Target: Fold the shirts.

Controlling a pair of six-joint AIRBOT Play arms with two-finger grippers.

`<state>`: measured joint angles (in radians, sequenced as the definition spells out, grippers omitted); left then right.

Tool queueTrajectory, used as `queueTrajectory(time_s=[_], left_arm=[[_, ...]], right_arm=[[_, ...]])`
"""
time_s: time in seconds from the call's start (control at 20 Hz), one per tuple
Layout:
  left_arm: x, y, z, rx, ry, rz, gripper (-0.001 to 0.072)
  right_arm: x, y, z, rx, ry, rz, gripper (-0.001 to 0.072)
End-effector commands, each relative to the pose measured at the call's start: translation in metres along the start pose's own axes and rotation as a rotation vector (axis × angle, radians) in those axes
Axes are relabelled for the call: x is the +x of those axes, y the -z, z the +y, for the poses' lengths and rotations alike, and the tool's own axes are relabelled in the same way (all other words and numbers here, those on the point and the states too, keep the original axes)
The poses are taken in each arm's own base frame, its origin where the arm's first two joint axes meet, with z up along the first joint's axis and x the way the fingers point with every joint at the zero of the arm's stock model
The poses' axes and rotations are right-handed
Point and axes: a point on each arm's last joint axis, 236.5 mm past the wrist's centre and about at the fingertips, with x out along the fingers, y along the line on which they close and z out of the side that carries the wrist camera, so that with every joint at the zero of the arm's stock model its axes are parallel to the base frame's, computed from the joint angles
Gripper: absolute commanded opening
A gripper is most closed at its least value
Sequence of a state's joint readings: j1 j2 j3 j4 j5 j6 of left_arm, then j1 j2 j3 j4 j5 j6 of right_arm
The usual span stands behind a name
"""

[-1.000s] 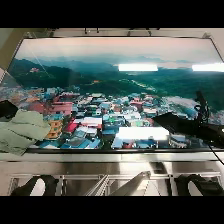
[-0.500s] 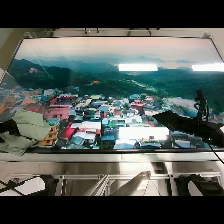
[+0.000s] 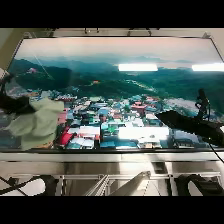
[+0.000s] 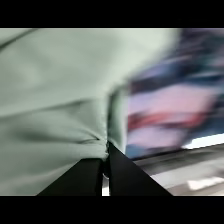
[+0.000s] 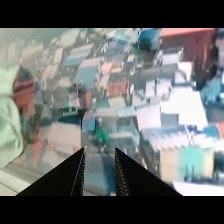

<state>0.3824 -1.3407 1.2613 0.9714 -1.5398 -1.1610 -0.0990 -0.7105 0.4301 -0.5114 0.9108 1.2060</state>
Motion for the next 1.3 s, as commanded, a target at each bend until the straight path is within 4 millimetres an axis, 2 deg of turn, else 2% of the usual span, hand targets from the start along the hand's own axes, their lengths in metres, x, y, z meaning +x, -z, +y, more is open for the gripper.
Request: queueTrajectory(time_s=[0.0, 0.05, 0.1, 0.15, 0.25, 0.35, 0.4, 0.45, 0.5, 0.55, 0.75, 0.85, 0.95, 1.1, 1.25], left_arm=[[-0.06, -0.029, -0.229, 0.475, 0.568, -0.238, 0.0026], [-0.062, -0.023, -0.255, 0.548, 0.585, -0.234, 0.0026], [-0.057, -0.017, -0.271, 0.604, 0.573, -0.214, 0.0026], [-0.048, -0.012, -0.279, 0.624, 0.555, -0.182, 0.0026], [-0.017, -0.003, -0.277, 0.624, 0.498, -0.091, 0.0026], [0.015, 0.002, -0.26, 0.593, 0.421, 0.011, 0.0026], [0.028, 0.003, -0.249, 0.592, 0.382, 0.05, 0.0032], [0.04, 0.008, -0.237, 0.59, 0.346, 0.104, 0.0257], [0.049, 0.01, -0.225, 0.567, 0.316, 0.147, 0.0571], [0.059, 0.007, -0.21, 0.511, 0.264, 0.175, 0.0711], [0.077, -0.014, -0.132, 0.422, 0.046, 0.202, 0.0715], [0.09, -0.026, -0.109, 0.314, 0.05, 0.18, 0.0715], [0.118, -0.025, -0.094, 0.218, 0.098, 0.178, 0.0714], [0.174, -0.007, -0.072, 0.123, 0.126, 0.237, 0.0713], [0.222, 0.014, -0.089, 0.094, 0.248, 0.318, 0.0697]], right_arm=[[0.0, -0.006, -0.002, -0.007, 0.01, -0.025, 0.0229], [0.0, -0.006, -0.002, -0.007, 0.01, -0.026, 0.0228], [0.0, -0.006, -0.002, -0.007, 0.01, -0.026, 0.0229], [0.0, -0.006, -0.002, -0.008, 0.01, -0.026, 0.0228], [0.0, -0.006, -0.002, -0.008, 0.01, -0.025, 0.0229], [0.0, -0.004, -0.002, -0.01, 0.01, -0.018, 0.0253], [0.0, -0.003, -0.002, -0.013, 0.011, -0.013, 0.0422], [0.0, -0.002, -0.002, -0.029, 0.01, -0.009, 0.0625], [0.0, -0.002, -0.002, -0.039, 0.01, -0.009, 0.0643], [0.0, -0.002, -0.002, -0.039, 0.011, -0.009, 0.0643], [0.009, 0.001, -0.014, -0.003, 0.031, 0.025, 0.0641], [0.021, 0.009, -0.029, 0.042, 0.047, 0.079, 0.064], [0.041, 0.02, -0.033, 0.058, 0.009, 0.14, 0.0639], [0.08, 0.039, -0.017, 0.08, -0.123, 0.203, 0.0638], [0.123, 0.068, -0.005, 0.129, -0.185, 0.296, 0.0637]])
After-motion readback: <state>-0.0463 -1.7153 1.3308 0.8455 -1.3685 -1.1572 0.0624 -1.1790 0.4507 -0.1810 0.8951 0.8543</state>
